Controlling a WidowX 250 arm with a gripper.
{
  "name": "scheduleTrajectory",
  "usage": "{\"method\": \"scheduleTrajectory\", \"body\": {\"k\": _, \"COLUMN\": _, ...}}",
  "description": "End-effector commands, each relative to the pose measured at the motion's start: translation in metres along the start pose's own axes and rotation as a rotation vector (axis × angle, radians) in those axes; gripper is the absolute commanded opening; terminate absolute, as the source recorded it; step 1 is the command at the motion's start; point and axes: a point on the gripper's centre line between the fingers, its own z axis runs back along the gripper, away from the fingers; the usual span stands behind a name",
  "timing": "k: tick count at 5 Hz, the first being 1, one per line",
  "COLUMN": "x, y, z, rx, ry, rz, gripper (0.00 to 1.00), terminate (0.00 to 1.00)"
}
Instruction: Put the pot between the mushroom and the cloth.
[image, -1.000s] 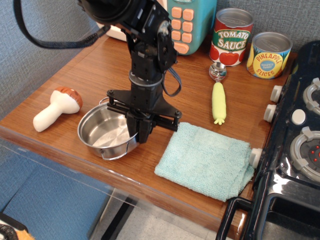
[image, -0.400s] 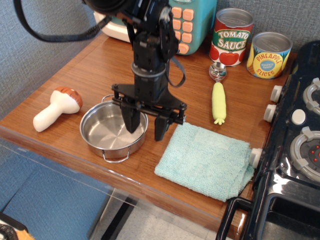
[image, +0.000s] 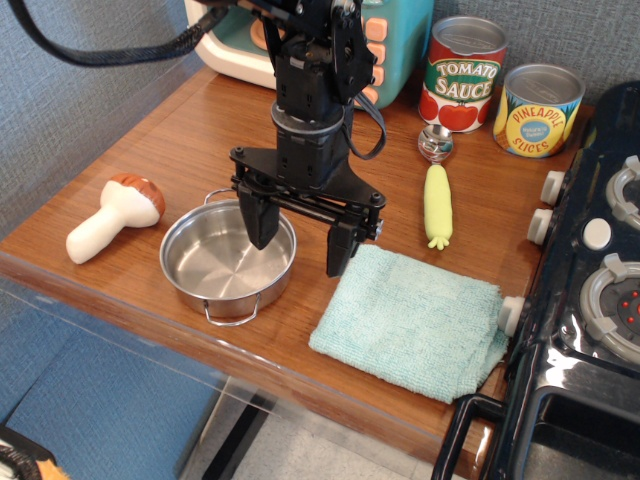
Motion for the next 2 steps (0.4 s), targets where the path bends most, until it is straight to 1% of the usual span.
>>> {"method": "scheduleTrajectory", "body": {"k": 1, "x": -0.0038, "y": 0.0061, "z": 0.0235, "rx": -0.005, "ry": -0.074, "rz": -0.002, "gripper": 1.0, "terminate": 0.0}}
{"method": "scheduleTrajectory", "body": {"k": 2, "x": -0.0038, "y": 0.0061, "z": 0.0235, "rx": -0.005, "ry": -0.074, "rz": -0.002, "gripper": 1.0, "terminate": 1.0}}
